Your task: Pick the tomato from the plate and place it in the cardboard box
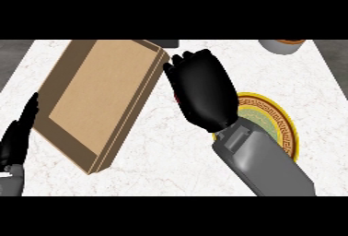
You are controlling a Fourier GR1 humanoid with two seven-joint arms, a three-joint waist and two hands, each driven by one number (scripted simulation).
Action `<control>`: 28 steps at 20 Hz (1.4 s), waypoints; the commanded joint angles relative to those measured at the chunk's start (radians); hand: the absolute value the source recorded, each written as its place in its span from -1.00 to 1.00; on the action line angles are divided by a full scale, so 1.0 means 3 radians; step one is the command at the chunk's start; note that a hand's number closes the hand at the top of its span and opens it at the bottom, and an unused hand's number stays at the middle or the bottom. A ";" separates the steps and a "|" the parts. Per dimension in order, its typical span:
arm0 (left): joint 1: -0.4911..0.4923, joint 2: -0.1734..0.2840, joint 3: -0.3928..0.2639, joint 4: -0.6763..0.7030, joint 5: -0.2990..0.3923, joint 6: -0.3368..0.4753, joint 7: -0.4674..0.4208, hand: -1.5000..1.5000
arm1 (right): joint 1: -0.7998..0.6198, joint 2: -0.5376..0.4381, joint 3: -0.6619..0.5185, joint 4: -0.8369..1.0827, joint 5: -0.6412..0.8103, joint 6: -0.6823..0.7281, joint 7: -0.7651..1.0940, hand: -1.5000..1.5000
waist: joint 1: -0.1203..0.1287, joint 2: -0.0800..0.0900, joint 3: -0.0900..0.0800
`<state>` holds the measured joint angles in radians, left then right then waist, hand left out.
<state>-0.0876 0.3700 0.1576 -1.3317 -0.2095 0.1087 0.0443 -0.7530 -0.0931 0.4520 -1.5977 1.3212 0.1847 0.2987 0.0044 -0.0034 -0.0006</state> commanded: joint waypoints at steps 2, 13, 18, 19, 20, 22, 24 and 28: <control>-0.0194 0.0002 0.0014 0.0077 -0.0036 -0.0010 0.0079 0.00 | -0.0142 0.0245 0.0105 -0.0097 0.0052 -0.0091 -0.0152 1.00 | -0.0011 0.0010 0.0001; -0.0225 -0.0111 -0.0080 0.0088 -0.0151 0.0043 0.0020 0.00 | -0.1522 0.0309 0.0551 0.0752 -0.1509 -0.0472 0.0995 1.00 | 0.0143 0.0024 -0.0006; -0.0368 -0.0051 -0.0073 0.0089 -0.0112 -0.0075 0.0112 0.00 | -0.1938 0.0310 0.0619 0.1505 -0.2027 -0.1086 0.1005 1.00 | 0.0224 0.0047 -0.0008; -0.0467 -0.0107 -0.0139 0.0131 -0.0165 -0.0043 0.0146 0.00 | -0.2008 0.0310 0.0634 0.1633 -0.2142 -0.1165 0.1014 1.00 | 0.0234 0.0057 -0.0009; -0.0327 -0.0050 -0.0076 0.0138 -0.0111 -0.0094 0.0001 0.00 | -0.2150 0.0310 0.0661 0.1676 -0.2301 -0.1129 0.1162 1.00 | 0.0292 0.0053 -0.0013; -0.0412 -0.0053 -0.0137 0.0082 -0.0156 -0.0112 0.0122 0.00 | -0.2269 0.0310 0.0731 0.1949 -0.2469 -0.1328 0.1096 1.00 | 0.0321 0.0062 -0.0012; -0.0293 -0.0063 -0.0116 -0.0003 -0.0112 -0.0132 0.0090 0.00 | -0.2345 0.0310 0.0803 0.2119 -0.2666 -0.1429 0.1036 1.00 | 0.0310 0.0052 -0.0010; -0.0534 -0.0102 -0.0194 0.0141 -0.0166 -0.0142 0.0088 0.00 | -0.2404 0.0310 0.0903 0.2616 -0.2831 -0.1641 0.0796 1.00 | 0.0424 0.0125 -0.0019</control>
<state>-0.2108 0.3417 0.1136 -1.2940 -0.2523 0.0757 0.0600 -1.4540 -0.0002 0.6911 -0.9360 0.5356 -0.2427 0.5836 0.1111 0.0219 -0.0053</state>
